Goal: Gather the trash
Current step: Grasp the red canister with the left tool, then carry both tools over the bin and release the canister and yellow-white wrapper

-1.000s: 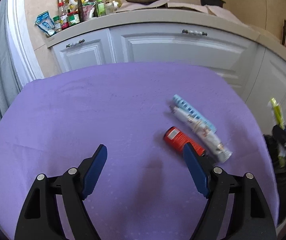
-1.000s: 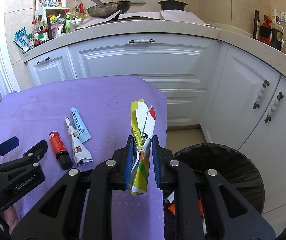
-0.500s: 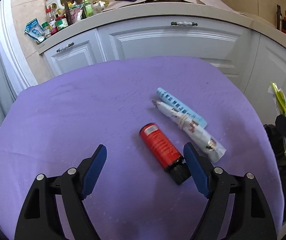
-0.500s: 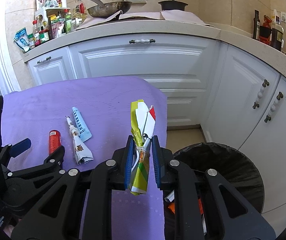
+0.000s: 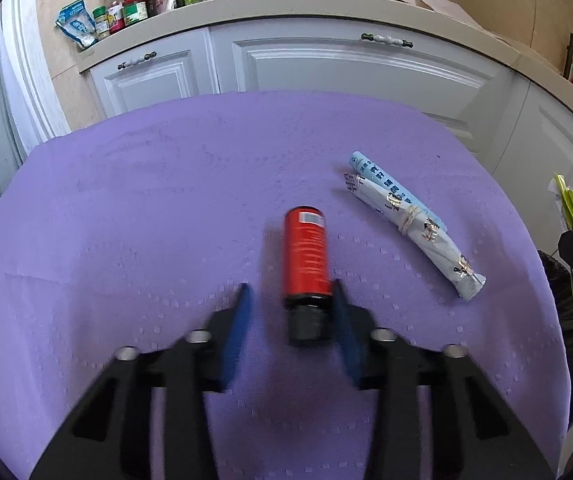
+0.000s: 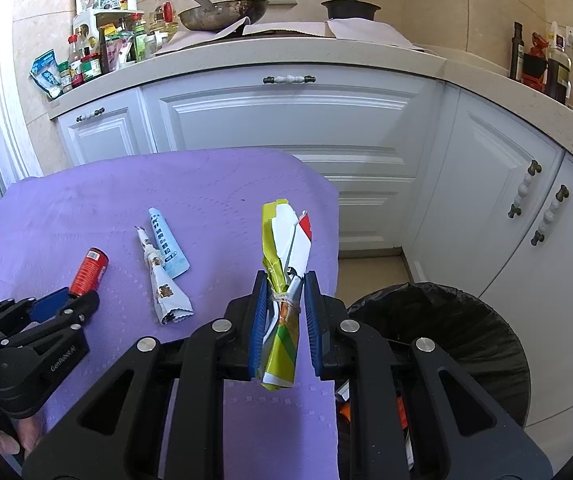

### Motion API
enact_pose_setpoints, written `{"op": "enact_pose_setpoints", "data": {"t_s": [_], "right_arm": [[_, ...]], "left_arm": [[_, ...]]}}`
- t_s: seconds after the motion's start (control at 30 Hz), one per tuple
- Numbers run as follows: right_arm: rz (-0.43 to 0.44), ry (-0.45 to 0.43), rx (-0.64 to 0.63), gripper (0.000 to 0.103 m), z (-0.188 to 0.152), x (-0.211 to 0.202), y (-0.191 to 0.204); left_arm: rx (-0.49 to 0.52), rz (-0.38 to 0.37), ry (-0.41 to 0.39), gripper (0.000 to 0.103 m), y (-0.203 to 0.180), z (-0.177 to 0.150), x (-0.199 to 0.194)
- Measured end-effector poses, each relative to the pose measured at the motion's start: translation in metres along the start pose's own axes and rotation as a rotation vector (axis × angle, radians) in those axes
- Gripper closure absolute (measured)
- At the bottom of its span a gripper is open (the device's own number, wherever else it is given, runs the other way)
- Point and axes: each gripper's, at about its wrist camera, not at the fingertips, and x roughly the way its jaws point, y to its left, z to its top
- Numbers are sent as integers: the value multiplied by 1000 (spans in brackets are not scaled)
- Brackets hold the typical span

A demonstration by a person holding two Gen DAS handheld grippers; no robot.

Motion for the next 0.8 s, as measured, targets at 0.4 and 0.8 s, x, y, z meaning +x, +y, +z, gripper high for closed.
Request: {"op": "enact_pose_setpoints", "data": {"t_s": [0.4,0.8], "right_arm": [[-11,-15,5,85,-2,-7,-4],[-116,-63,43,85,-11,-40,-42]], "left_arm": [[29,5,-83,78,-1,-2,-16],[123,-72,-273,78,-41,-4,-68]]}}
